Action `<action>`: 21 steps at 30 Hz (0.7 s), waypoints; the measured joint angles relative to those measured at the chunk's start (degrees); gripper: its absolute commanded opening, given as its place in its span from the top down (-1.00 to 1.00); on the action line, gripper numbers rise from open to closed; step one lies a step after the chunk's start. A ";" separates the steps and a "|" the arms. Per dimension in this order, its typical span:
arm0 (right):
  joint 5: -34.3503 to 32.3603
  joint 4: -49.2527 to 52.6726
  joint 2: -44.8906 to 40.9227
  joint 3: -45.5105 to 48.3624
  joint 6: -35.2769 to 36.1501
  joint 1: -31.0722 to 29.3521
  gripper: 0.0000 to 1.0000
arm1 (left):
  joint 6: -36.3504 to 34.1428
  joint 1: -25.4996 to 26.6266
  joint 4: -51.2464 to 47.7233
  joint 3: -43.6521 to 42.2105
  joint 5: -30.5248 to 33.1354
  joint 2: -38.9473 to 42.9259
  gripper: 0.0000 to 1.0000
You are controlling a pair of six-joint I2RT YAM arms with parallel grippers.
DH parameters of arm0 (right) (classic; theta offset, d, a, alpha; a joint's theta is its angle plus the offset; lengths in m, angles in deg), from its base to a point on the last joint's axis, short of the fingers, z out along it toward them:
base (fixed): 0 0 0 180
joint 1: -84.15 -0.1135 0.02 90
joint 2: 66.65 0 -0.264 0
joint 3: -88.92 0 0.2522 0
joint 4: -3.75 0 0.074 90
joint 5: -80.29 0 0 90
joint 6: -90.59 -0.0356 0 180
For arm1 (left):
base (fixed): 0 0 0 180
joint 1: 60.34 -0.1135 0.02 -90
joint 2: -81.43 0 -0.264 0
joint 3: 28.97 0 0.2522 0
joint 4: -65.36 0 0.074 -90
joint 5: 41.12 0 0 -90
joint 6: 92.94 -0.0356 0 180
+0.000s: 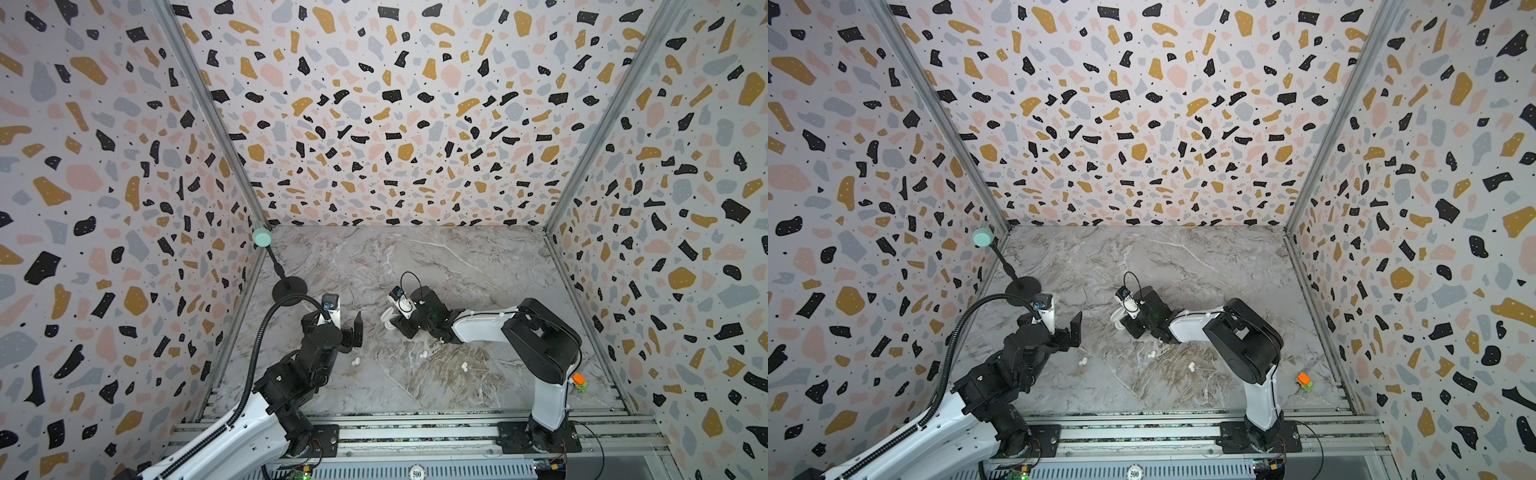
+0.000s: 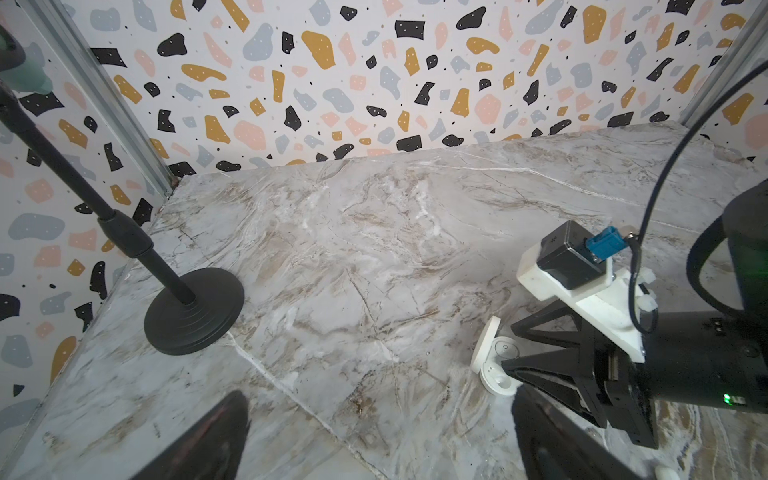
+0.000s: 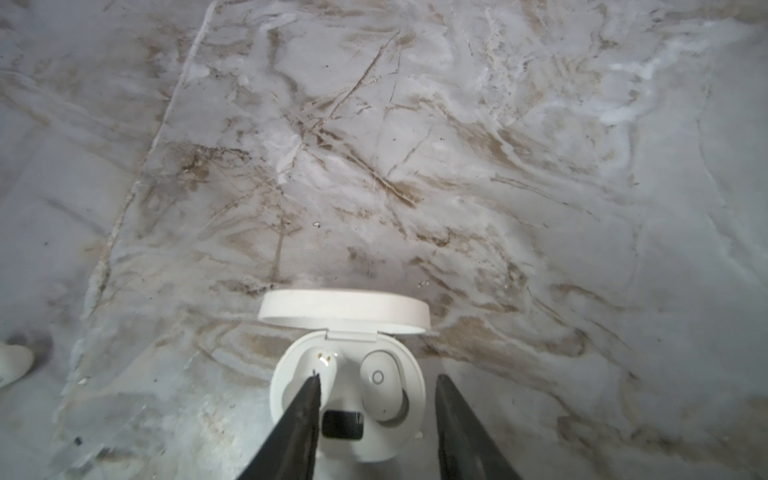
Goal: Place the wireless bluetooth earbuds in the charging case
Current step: 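Open the right gripper to release the earbud into the case, then move the right gripper over the second white earbud on the table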
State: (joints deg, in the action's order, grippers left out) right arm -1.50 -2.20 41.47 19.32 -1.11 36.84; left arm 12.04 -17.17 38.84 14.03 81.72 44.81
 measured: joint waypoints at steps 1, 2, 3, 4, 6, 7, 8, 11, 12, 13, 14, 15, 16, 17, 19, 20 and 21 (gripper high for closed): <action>0.15 0.00 -0.55 0.37 -0.31 0.00 -0.06 | 0.00 0.00 0.00 0.00 -0.04 -0.07 -1.00; 0.31 0.02 -1.29 0.81 -0.72 0.00 -0.07 | 0.00 0.00 0.00 0.00 -0.13 -0.17 -1.00; 0.46 0.00 -2.05 1.25 -1.05 0.00 -0.09 | 0.00 0.00 0.00 0.00 -0.31 -0.28 -0.99; 0.63 0.00 -2.80 1.62 -1.46 0.00 -0.10 | 0.00 0.00 0.00 0.00 -0.44 -0.39 -0.99; 1.09 -0.15 -4.68 2.75 -2.49 0.00 -0.12 | -0.02 0.00 -0.02 0.00 -0.66 -0.55 -0.99; 1.20 -0.22 -5.68 3.45 -3.19 0.00 -0.12 | -0.02 0.00 -0.02 0.00 -0.70 -0.55 -1.00; 1.33 -0.22 -6.71 4.13 -3.87 0.00 -0.13 | -0.02 0.00 -0.02 0.00 -0.72 -0.55 -0.99; 2.36 -0.52 -9.03 5.90 -6.56 0.00 -0.14 | -0.02 0.00 -0.02 0.00 -0.68 -0.39 -0.99; 2.82 -0.57 -9.53 6.49 -7.72 0.00 -0.14 | -0.02 0.00 -0.02 0.00 -0.63 -0.22 -1.00; 3.26 -0.72 -9.79 7.08 -8.96 -0.04 -0.15 | -0.02 -0.02 -0.02 0.00 -0.57 0.07 -1.00; 3.78 -0.96 -9.90 7.65 -10.14 -0.20 -0.15 | 0.00 -0.07 -0.02 0.00 -0.48 0.37 -0.99; 4.22 -1.33 -9.94 8.35 -11.28 -0.44 -0.17 | -0.02 -0.13 0.00 0.00 -0.33 0.76 -0.99; 4.46 -1.73 -9.97 9.18 -12.46 -0.66 -0.19 | -0.02 -0.22 0.02 0.00 -0.22 1.05 -0.99; 4.50 -2.08 -10.08 10.23 -13.62 -1.09 -0.21 | 0.00 -0.35 0.04 0.00 -0.11 1.36 -0.99; 4.48 -2.25 -10.36 11.91 -15.26 -2.51 -0.21 | -0.02 -0.42 0.09 0.00 0.39 1.62 -0.99; 4.46 -2.19 -10.38 12.48 -16.06 -3.50 -0.21 | -0.02 -0.44 0.09 0.00 0.61 1.64 -0.99; 4.42 -2.14 -10.36 12.74 -16.70 -4.35 -0.20 | -0.02 -0.44 0.11 0.00 0.74 1.64 -0.99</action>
State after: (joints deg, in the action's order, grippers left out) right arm 2.92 -4.34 31.11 32.07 -17.81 32.49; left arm 12.02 -17.60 38.95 14.03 82.46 46.45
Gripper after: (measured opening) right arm 0.604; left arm 0.996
